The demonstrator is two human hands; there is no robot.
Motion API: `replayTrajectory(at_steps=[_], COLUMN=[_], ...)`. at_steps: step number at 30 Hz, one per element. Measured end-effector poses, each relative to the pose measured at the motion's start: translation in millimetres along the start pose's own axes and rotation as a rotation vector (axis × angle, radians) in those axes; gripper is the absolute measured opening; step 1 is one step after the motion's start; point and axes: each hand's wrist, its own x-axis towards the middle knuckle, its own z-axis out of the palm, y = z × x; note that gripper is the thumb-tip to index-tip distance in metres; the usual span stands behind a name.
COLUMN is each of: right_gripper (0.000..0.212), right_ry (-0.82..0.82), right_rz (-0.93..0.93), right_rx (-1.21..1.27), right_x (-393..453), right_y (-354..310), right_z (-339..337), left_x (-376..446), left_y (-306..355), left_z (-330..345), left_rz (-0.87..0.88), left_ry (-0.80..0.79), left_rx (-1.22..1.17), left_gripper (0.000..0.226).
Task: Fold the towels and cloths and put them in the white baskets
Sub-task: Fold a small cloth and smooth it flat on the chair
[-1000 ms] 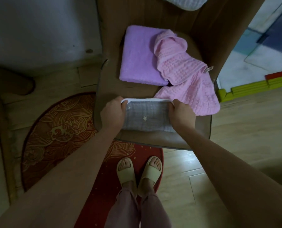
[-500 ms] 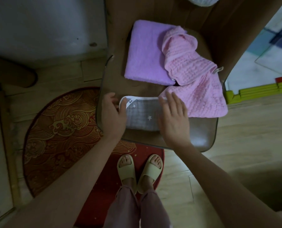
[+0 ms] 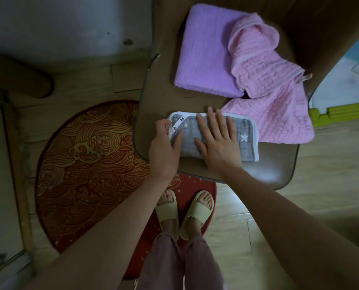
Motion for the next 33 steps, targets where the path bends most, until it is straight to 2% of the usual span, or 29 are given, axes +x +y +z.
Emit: replayTrajectory(at_steps=[6,10,13,15,19,23,26,31,33], right_gripper=[0.064,0.064,0.063,0.062,0.063,0.061,0.052,0.035,0.037], right_ry=[-0.005,-0.013,-0.019,-0.008,0.005,0.087,0.190,0.104,0.097], right_rz=[0.021,0.019,-0.024,-0.064,-0.033,0.178,0.369,0.573,0.625], right_rx=[-0.043,-0.038,-0.017,-0.006,-0.017,0.101,0.158,0.325,0.393], right_x=[0.7,0.1,1.3,0.1,-8.8,-16.9,-13.4,-4.0,-1.3], right_y=[-0.1,-1.7,0.1,6.6,38.4,61.5,63.7,61.7,58.7], right_z=[7.4,8.4,7.8,6.4,-0.6,-13.7,-27.4,-36.2,-37.9], left_x=[11.9,14.1,24.3,25.7,26.9,26.2,24.7,26.1,26.3], left_y=[-24.4,-20.0,-15.9,-20.1,-31.6,-27.9,-24.2,-24.1,-23.8], left_z=[-18.7,-17.6,4.9,17.7,25.9,27.2,27.0,25.2,25.1], left_rz=[0.165,0.484,0.664,0.655,0.612,0.593,0.574,0.577,0.580], left_ry=[-0.195,-0.106,-0.257,-0.337,-0.362,-0.403,-0.412,-0.457,-0.450], left_rx=[0.373,0.534,0.649,0.748,0.834,0.822,0.809,0.808,0.810], left_gripper=[0.041,0.045,0.050,0.054,0.063,0.070,0.073,0.080,0.084])
